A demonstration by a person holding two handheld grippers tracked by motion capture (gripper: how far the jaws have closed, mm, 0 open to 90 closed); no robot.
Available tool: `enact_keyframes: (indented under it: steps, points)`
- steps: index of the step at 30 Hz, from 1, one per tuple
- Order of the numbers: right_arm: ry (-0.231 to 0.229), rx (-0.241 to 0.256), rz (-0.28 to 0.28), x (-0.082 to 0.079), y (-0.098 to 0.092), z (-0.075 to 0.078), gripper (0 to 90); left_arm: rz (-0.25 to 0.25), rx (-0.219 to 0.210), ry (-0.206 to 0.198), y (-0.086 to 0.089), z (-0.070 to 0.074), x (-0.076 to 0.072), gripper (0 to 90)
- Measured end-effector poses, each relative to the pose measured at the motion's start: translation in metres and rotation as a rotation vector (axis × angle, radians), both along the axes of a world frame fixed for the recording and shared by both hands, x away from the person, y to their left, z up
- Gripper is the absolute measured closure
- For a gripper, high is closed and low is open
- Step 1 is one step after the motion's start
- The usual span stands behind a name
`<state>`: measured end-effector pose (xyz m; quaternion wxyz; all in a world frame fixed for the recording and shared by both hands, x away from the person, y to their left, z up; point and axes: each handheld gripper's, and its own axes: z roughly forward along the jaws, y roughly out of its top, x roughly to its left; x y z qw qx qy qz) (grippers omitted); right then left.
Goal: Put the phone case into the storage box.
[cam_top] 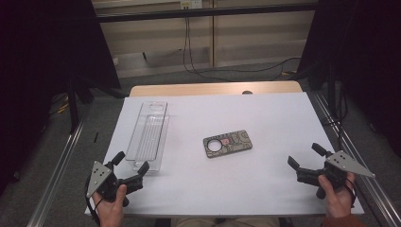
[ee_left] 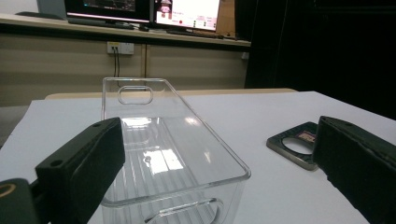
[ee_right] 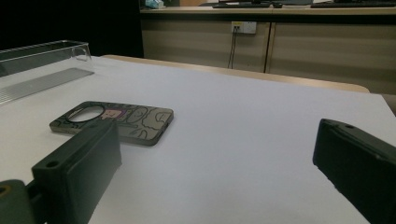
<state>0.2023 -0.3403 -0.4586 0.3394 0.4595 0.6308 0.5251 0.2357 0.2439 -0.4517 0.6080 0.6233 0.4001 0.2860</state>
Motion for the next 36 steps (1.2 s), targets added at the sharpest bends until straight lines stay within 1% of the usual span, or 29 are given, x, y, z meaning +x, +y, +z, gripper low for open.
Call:
enact_keyframes:
  steps: [2,3,6,7,9,11,12,14,15,17,20,21,23,24,25,28,29,30,32,34,36]
  points:
    - [0.007,0.006,0.002,0.000,0.000,0.000,0.7,0.000,0.010,0.002,0.000,0.000,0.000,2.7]
    - [0.011,0.011,0.004,0.000,0.000,0.000,0.7,-0.006,0.005,0.003,-0.001,0.000,0.000,2.8]
    - [0.021,0.010,0.011,0.001,0.000,-0.001,0.7,-0.009,0.009,0.005,-0.002,0.001,0.000,2.7]
    - [0.033,0.014,0.016,0.001,0.000,-0.001,0.7,-0.006,0.009,0.004,-0.002,0.001,0.001,2.7]
    - [0.038,0.019,0.021,0.001,0.000,-0.001,0.7,-0.012,0.003,0.005,-0.003,0.001,0.001,2.7]
    - [0.070,0.029,0.039,0.002,0.000,0.000,0.7,-0.002,0.014,0.010,-0.003,0.001,0.002,2.7]
    - [0.074,0.021,0.041,0.003,-0.001,0.000,0.7,-0.006,0.013,0.009,-0.002,0.000,0.002,2.7]
    - [0.077,0.020,0.044,0.003,0.000,0.000,0.7,-0.010,0.019,0.010,-0.002,0.000,0.002,2.7]
    - [0.088,0.022,0.055,0.002,0.000,0.000,0.8,-0.009,0.014,0.009,-0.003,0.000,0.001,2.7]
    - [0.095,0.022,0.062,0.001,0.002,0.002,0.6,-0.009,0.021,0.012,-0.003,0.000,0.000,2.7]
    - [0.094,0.011,0.071,0.001,0.003,0.002,0.7,-0.010,0.017,0.007,-0.002,0.000,-0.001,2.7]
    - [0.100,0.009,0.079,0.001,0.005,0.003,0.7,-0.015,0.022,0.006,-0.001,0.000,-0.002,2.7]
    - [0.110,-0.011,0.100,0.002,0.008,0.004,0.7,-0.022,0.015,0.004,-0.001,0.001,-0.004,2.7]
    - [0.110,-0.011,0.100,0.002,0.008,0.004,0.7,-0.020,0.011,0.003,0.000,0.001,-0.004,2.7]
    - [0.119,-0.015,0.107,0.002,0.010,0.005,0.8,-0.016,0.017,0.000,0.001,0.001,-0.004,2.7]
    - [0.138,-0.007,0.128,0.004,0.012,0.005,1.2,-0.020,0.015,0.007,0.001,0.000,-0.003,2.7]
    - [0.139,-0.008,0.128,0.004,0.012,0.006,1.2,-0.009,0.016,0.009,0.000,0.000,-0.003,2.7]
    - [0.138,-0.014,0.131,0.005,0.011,0.006,1.2,-0.013,0.017,0.009,0.000,0.000,-0.002,2.7]
    - [0.140,0.002,0.137,0.006,0.011,0.006,1.1,-0.013,0.014,0.009,0.000,0.000,-0.002,2.7]
    - [0.141,-0.008,0.156,0.008,0.011,0.005,0.8,-0.015,0.015,0.008,-0.001,0.001,-0.003,2.7]
    - [0.120,-0.005,0.153,0.010,0.013,0.006,0.8,-0.021,0.019,0.006,-0.001,0.001,-0.003,2.7]
